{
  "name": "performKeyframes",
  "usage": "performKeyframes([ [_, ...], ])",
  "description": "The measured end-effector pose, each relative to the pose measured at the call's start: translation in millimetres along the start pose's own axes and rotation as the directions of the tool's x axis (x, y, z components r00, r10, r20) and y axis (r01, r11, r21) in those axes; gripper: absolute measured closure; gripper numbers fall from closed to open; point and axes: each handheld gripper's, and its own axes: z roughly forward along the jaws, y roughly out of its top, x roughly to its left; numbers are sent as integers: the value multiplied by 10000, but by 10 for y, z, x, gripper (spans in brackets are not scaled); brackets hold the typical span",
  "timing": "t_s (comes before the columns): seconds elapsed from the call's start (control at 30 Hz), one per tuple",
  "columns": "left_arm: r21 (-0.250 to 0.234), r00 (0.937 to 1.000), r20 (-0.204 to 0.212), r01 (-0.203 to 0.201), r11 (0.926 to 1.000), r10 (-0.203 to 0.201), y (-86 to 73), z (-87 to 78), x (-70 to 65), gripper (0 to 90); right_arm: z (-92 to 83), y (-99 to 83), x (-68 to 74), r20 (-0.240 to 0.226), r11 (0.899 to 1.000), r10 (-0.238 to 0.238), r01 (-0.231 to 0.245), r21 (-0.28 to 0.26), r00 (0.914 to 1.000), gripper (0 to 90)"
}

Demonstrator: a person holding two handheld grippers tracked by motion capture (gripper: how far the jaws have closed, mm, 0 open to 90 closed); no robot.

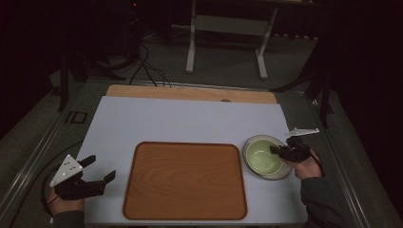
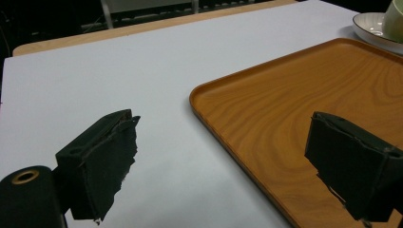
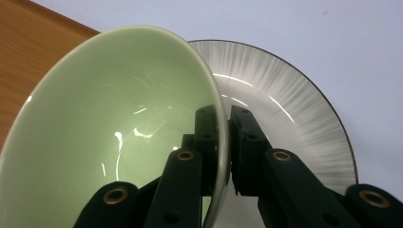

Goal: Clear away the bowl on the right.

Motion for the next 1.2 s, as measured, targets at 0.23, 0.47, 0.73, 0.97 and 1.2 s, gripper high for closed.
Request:
performKeyframes([
  [0.23, -15, 10000, -22, 0, 10000, 0, -1, 2, 1, 99, -68, 45, 20, -95, 9997, 28, -31, -233, 10000, 819],
  [0.47, -37, 10000, -28, -14, 10000, 14, -1, -3, 0, 101, -112, 113, 83, -148, 9993, -103, 97, -359, 9998, 818],
  [0.73, -65, 10000, -37, -30, 10000, 30, 1, -5, -2, 101, -139, 182, 166, -293, 9986, -171, 156, -506, 9994, 817],
  [0.97, -96, 10000, -42, -32, 9999, 32, 1, -9, 0, 103, -138, 239, 246, -428, 9976, -298, 271, -641, 9986, 817],
  [1.2, -125, 10000, -60, -37, 9999, 36, 3, -13, 1, 103, -119, 290, 336, -636, 9966, -403, 355, -747, 9972, 817],
])
